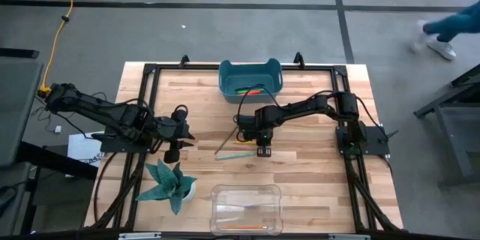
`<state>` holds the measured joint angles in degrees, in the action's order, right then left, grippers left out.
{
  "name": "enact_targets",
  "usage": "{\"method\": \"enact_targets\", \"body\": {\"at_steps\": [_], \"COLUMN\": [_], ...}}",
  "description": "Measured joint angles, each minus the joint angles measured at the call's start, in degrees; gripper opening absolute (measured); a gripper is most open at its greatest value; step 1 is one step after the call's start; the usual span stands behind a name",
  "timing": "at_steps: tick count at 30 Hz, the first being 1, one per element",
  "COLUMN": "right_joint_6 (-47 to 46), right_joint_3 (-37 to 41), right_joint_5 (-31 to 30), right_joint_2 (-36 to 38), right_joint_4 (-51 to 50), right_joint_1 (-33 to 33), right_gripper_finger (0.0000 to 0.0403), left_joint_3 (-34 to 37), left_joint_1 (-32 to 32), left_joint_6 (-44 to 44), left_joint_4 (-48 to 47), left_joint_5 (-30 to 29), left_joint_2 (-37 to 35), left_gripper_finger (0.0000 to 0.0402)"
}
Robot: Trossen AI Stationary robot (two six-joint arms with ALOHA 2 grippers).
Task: Sort pens & pencils
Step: Put the yellow pencil into the transparent bin
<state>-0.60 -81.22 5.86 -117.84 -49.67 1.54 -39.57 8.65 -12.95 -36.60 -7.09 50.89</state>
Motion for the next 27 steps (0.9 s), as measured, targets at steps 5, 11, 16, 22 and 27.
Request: {"method": "enact_targets", "body": {"at_steps": [5,11,16,22,27], "right_joint_6": [-0.69,-1.79,-3.11,-4.13,-4.78], "right_joint_3": [-0.02,-0.02,-0.02,-0.02,-1.37], "right_joint_5": [-0.99,-2.48,-2.63,-0.77,0.34], "right_joint_2": [0.00,-0.02,-0.02,-0.02,0.08], "right_joint_4": [0.02,-0.28,-0.53,-0.31,-0.44], "right_joint_1": [0.06,0.30,1.36,2.21,2.25], "right_gripper_finger": [0.0032,0.0035,0.0034,0.0034,0.0034], "left_joint_3": [0.00,0.00,0.00,0.00,0.00], "left_joint_1": [0.00,0.01,0.01,0.00,0.00], "left_joint_6": [0.00,0.00,0.00,0.00,0.28], "left_joint_4": [0.00,0.00,0.00,0.00,0.02], "left_joint_5": [0.00,0.02,0.02,0.02,0.07], "left_joint_2": [0.00,0.00,0.00,0.00,0.00], "left_gripper_finger": [0.0104,0.0104,0.0104,0.0104,0.0104]}}
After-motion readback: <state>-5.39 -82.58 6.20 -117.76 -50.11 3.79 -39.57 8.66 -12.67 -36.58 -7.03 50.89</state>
